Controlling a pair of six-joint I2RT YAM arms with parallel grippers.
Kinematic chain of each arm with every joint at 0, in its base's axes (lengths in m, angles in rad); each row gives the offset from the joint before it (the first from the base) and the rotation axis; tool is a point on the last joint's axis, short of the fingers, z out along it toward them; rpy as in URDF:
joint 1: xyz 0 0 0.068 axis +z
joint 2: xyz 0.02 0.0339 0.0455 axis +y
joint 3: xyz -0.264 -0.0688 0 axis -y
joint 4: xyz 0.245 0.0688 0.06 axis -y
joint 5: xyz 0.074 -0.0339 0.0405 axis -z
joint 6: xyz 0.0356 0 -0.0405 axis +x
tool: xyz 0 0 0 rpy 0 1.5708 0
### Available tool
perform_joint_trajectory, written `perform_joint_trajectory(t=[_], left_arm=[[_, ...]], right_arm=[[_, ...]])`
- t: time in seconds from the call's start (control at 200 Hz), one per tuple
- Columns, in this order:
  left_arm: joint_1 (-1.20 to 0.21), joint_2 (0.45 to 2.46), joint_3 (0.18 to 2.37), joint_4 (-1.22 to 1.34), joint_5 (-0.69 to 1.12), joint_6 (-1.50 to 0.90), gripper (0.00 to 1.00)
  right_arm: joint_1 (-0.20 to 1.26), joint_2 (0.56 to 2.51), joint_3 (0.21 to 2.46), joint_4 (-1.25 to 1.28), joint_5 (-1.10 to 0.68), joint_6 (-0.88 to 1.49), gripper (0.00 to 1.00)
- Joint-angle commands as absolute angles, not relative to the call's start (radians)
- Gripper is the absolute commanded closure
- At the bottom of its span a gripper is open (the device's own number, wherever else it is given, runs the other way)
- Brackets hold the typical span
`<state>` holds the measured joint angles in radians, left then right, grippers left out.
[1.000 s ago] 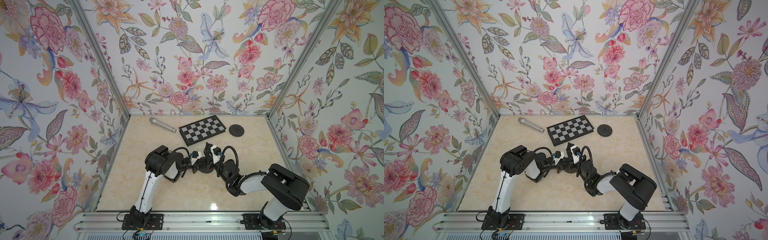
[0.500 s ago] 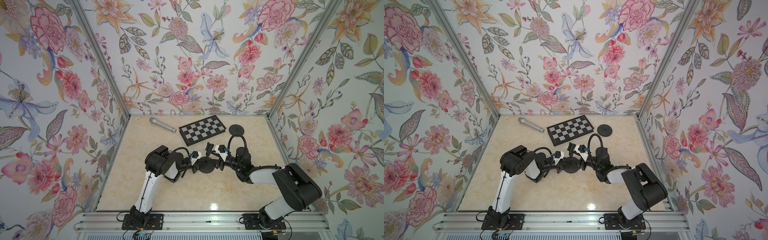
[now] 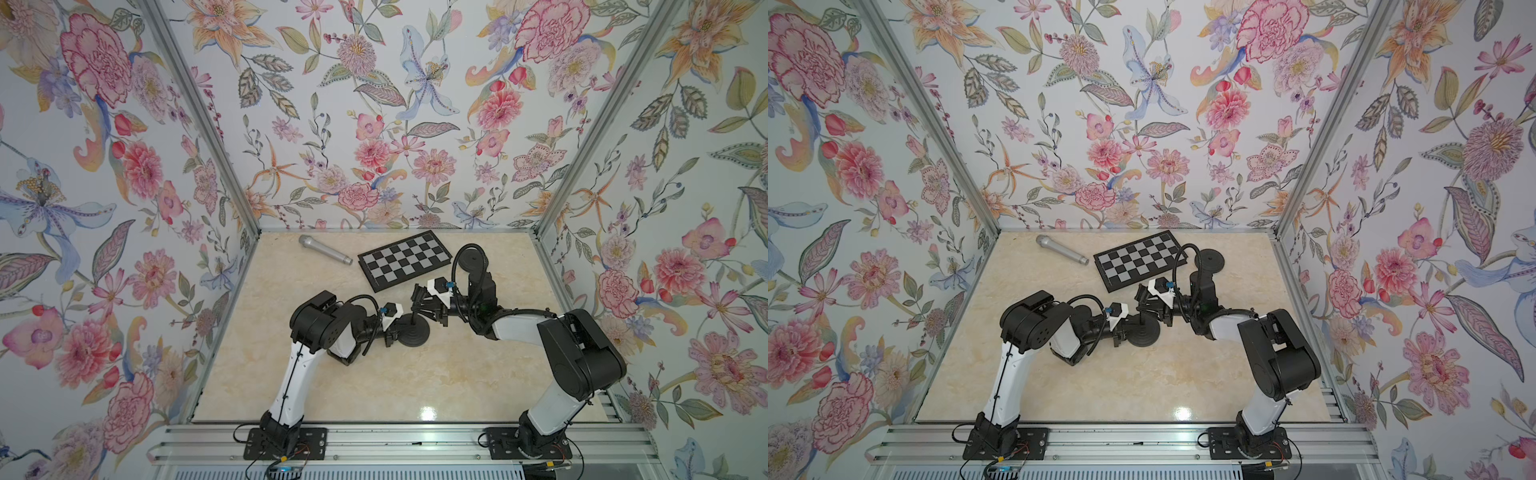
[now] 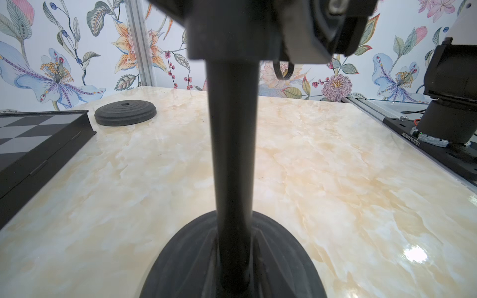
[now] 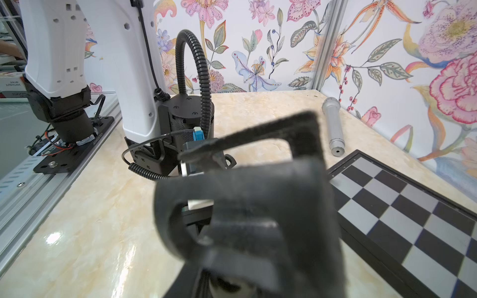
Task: Assemble a microphone stand
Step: Screw the microphone stand pole into the microphone stand base.
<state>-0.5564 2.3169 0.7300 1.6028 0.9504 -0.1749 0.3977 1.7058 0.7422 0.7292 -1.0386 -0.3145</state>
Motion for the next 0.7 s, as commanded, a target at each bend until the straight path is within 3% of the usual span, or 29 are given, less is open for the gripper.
perform_joint_trajectory(t=[0.0, 0.115, 0.205, 0.285, 0.38, 0.545, 0.636, 0.696], left_arm=[[-0.57, 2.374, 0.691, 1.841, 0.975, -0.179, 0.75], [-0.571, 2.364, 0.678, 1.841, 0.948, -0.165, 0.74], [-0.572, 2.369, 0.678, 1.841, 0.93, -0.181, 0.74], [-0.571, 2.369, 0.675, 1.841, 0.918, -0.179, 0.75], [-0.567, 2.364, 0.675, 1.841, 0.908, -0.18, 0.75], [-0.566, 2.367, 0.674, 1.841, 0.916, -0.181, 0.76], [-0.562, 2.364, 0.672, 1.841, 0.915, -0.179, 0.76], [-0.564, 2.372, 0.677, 1.841, 0.928, -0.185, 0.76]], right_arm=[[0.404, 1.704, 0.703, 0.799, -0.96, -0.266, 0.92], [0.453, 1.664, 0.589, 0.96, -0.714, -0.174, 1.0], [0.547, 1.651, 0.483, 1.108, -0.259, -0.022, 1.0], [0.716, 1.672, 0.424, 1.197, 0.128, 0.089, 1.0], [0.897, 1.754, 0.42, 1.294, 0.385, 0.154, 1.0], [0.988, 1.826, 0.415, 1.432, 0.4, 0.162, 1.0], [0.975, 1.79, 0.388, 1.433, 0.321, 0.1, 0.81], [0.957, 1.758, 0.362, 1.435, 0.242, 0.043, 0.62]])
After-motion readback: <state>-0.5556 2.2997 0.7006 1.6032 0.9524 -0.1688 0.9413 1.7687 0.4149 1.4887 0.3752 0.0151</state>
